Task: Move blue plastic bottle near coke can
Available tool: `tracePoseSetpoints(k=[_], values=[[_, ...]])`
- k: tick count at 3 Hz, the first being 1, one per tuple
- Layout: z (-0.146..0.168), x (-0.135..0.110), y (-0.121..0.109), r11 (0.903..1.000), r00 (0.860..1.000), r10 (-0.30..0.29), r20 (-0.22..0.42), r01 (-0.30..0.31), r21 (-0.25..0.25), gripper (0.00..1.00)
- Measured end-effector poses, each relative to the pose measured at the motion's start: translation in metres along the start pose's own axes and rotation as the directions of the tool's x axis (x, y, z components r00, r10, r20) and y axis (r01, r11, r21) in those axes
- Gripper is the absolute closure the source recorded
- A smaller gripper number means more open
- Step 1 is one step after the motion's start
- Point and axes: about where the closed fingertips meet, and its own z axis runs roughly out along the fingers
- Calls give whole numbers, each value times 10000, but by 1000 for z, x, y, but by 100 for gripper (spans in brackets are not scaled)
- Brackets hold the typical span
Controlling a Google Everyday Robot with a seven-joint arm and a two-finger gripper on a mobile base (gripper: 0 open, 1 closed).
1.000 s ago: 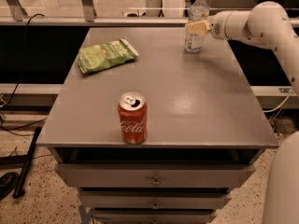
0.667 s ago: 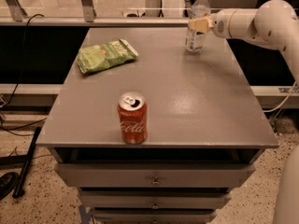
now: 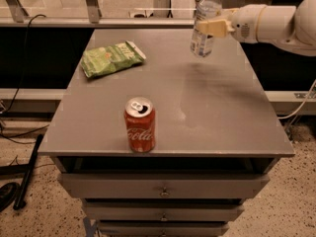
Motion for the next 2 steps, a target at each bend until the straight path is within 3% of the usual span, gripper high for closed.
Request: tracePoseSetpoints(k=[1, 2], values=[[-29, -6, 54, 9873, 9990, -443, -77, 426, -1530, 100], [-53, -2, 86, 9609, 9997, 17, -243, -84, -2769, 100]])
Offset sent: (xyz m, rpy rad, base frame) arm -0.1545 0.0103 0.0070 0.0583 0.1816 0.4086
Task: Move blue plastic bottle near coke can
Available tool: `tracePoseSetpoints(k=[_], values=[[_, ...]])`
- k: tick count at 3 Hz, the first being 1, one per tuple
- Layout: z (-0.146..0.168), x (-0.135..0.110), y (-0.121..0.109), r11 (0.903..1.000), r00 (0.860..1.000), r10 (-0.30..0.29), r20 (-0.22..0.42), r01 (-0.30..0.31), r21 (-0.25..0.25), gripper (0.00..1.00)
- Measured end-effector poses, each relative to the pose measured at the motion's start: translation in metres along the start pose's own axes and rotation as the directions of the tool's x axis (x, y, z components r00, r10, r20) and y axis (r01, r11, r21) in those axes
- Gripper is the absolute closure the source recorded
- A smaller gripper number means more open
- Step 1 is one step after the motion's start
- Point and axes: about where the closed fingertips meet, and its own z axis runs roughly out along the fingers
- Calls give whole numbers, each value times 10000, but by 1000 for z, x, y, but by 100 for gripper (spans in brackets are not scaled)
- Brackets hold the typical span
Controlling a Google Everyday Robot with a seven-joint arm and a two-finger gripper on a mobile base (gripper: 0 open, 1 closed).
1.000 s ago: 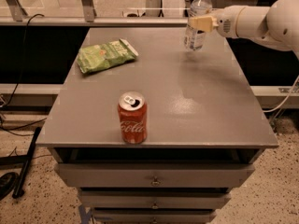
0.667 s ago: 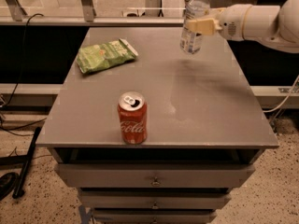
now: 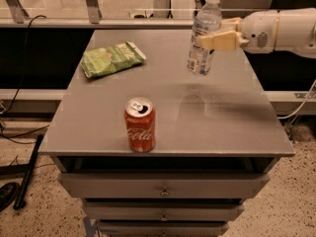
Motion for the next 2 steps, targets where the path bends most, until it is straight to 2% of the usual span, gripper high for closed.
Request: tracePoseSetpoints(k=[1, 2], values=[[1, 3, 10, 9993, 9999, 26, -122, -30, -378, 100], [1, 3, 10, 9993, 9999, 25, -122, -30, -381, 100]])
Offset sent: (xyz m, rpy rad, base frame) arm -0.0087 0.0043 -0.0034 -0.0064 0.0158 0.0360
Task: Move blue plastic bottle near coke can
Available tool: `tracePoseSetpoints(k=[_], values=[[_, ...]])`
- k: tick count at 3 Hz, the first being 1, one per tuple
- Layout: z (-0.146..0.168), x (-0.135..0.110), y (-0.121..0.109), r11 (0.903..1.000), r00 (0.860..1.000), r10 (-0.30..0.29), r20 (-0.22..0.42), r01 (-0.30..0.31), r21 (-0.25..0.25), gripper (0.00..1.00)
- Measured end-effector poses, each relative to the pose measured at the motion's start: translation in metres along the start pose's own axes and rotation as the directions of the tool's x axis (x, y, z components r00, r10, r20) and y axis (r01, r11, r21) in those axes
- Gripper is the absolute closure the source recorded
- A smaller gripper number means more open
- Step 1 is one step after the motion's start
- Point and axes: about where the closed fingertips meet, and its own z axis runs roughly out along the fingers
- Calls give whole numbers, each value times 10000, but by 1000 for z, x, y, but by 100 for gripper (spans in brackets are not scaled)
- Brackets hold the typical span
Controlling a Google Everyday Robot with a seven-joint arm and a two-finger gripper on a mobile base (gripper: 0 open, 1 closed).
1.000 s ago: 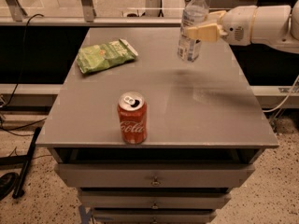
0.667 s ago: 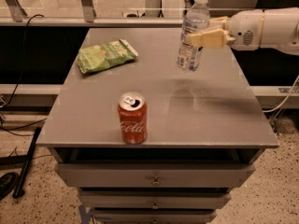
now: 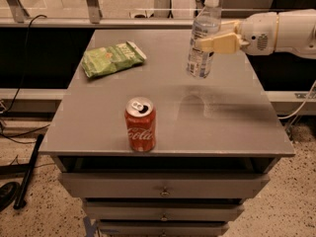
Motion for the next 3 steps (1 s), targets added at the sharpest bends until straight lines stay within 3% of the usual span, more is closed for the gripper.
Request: tracePoseSetpoints(k=[1, 2, 3], values=[[3, 4, 6, 9976, 9997, -121, 193, 133, -682, 100], [-4, 6, 53, 9807, 9979, -433, 487, 518, -1883, 100], [-2, 12, 88, 9620, 9969, -525, 578, 660, -2650, 100]])
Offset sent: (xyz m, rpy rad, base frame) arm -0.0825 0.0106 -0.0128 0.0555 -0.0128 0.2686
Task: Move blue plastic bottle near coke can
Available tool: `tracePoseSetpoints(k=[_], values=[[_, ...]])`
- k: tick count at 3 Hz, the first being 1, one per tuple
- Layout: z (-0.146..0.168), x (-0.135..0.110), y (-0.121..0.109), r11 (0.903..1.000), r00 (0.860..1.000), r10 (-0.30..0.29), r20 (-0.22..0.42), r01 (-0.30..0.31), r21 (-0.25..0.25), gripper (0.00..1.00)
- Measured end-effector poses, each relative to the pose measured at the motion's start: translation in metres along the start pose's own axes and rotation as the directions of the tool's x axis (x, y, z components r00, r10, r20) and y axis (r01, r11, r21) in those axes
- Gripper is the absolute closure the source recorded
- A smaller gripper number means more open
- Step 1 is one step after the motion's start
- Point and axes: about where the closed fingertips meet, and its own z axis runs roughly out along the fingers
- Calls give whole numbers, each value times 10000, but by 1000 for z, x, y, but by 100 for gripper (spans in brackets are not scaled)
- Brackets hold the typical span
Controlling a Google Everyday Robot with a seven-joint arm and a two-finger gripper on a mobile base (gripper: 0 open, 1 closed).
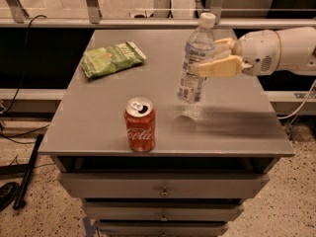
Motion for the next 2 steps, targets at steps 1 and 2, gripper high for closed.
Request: tracePoseSetpoints(k=[1, 2], values=[[18, 14, 29, 9959, 9999, -85, -92, 76, -898, 100], [34, 25, 49, 9864, 9995, -296, -101, 276, -1619, 100]])
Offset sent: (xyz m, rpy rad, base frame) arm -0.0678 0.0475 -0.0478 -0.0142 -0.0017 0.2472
